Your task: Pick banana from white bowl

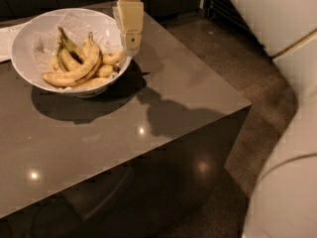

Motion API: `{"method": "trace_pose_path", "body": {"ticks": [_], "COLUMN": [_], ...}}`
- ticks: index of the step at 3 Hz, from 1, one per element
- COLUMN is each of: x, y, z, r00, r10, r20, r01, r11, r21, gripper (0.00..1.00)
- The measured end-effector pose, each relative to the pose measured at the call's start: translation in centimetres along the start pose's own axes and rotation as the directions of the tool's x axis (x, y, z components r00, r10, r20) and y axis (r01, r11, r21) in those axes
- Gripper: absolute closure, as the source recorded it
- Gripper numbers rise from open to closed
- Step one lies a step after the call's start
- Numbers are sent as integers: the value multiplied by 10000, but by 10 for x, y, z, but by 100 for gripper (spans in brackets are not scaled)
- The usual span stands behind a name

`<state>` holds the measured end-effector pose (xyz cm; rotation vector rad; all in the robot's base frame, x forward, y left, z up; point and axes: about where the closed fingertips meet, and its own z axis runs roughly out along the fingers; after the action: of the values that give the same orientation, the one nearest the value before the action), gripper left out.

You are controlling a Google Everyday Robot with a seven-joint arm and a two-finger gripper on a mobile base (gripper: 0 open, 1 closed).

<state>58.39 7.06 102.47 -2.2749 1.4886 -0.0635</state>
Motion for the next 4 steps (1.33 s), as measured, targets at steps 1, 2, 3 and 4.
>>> {"method": "trace_pose_path", "body": {"ticks": [1, 2, 3, 4], "x": [-22, -36, -43, -46], "y": [-13, -24, -30, -35], "z": [19, 37, 51, 63], "r00": [9970, 9897, 9809, 9727], "r10": [-621, -1018, -1290, -1472], "r20": [-455, -1004, -1455, -1794], "r01": [609, 980, 1219, 1363], "r11": [9978, 9943, 9909, 9881], "r21": [-257, -424, -568, -717], "gripper": [0, 1, 7, 17]}}
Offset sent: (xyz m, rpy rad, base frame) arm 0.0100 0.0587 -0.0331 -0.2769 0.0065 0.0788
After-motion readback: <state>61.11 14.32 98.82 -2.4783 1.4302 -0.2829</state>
